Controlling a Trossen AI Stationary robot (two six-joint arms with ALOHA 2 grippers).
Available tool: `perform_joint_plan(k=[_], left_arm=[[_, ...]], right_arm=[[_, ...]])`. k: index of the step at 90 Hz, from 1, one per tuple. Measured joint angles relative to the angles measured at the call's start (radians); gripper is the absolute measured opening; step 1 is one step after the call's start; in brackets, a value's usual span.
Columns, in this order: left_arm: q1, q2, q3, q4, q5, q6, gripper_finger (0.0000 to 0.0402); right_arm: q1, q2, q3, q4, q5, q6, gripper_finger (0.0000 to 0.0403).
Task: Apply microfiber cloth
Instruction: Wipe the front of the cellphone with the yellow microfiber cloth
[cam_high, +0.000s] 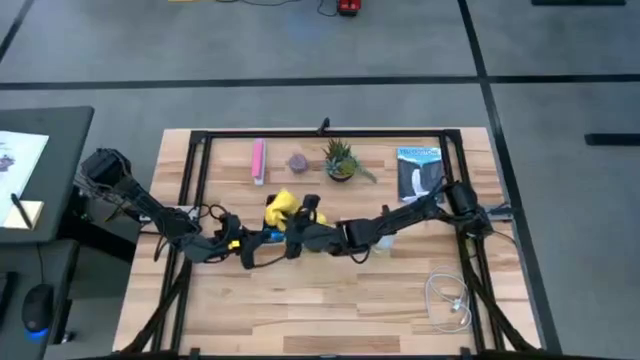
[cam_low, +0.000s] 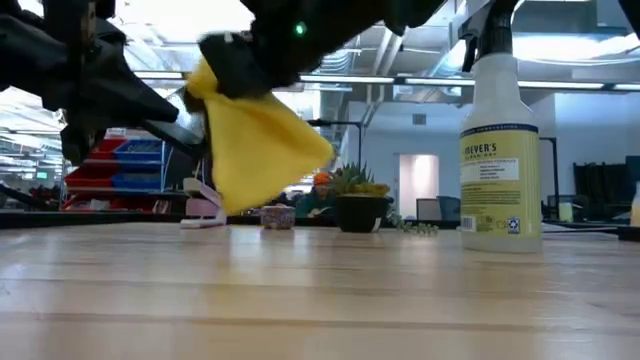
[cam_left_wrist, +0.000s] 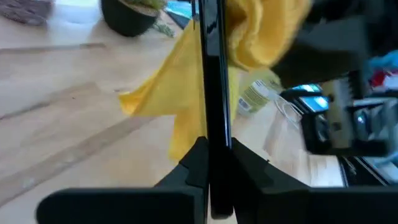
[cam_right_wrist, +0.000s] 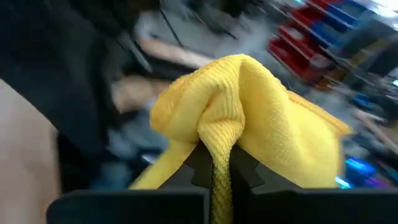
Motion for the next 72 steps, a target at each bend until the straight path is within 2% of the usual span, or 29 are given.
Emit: perform_joint_plan(k=[16,23,32,50,72], left_arm=[[0.000,0.001,0.000,-0.005,0.007,0.004,0.0015],[0.000,0.001,0.000,-0.005,0.005,0.005,0.0015],[0.001,0.001,0.000,-0.005,-0.008,0.009,0.0015],[0.003,0.000,0.000,0.000,-0.043,0.004,0.0015],[0.002,0.000,0.000,-0.004,-0.012,0.002,0.0015]], right_arm=[[0.000,0.007,0.002,-0.087,-0.190,0.051,0.0000],[0.000,0.008,0.002,-0.158,-0.219,0.052,0.0000],[0.001,0.008,0.002,-0.216,-0.145,0.057,0.0000],[-0.008,-0.011,0.001,-0.173,0.126,0.039,0.0000],[-0.020,-0.045,0.000,-0.084,0.145,-0.026,0.0000]])
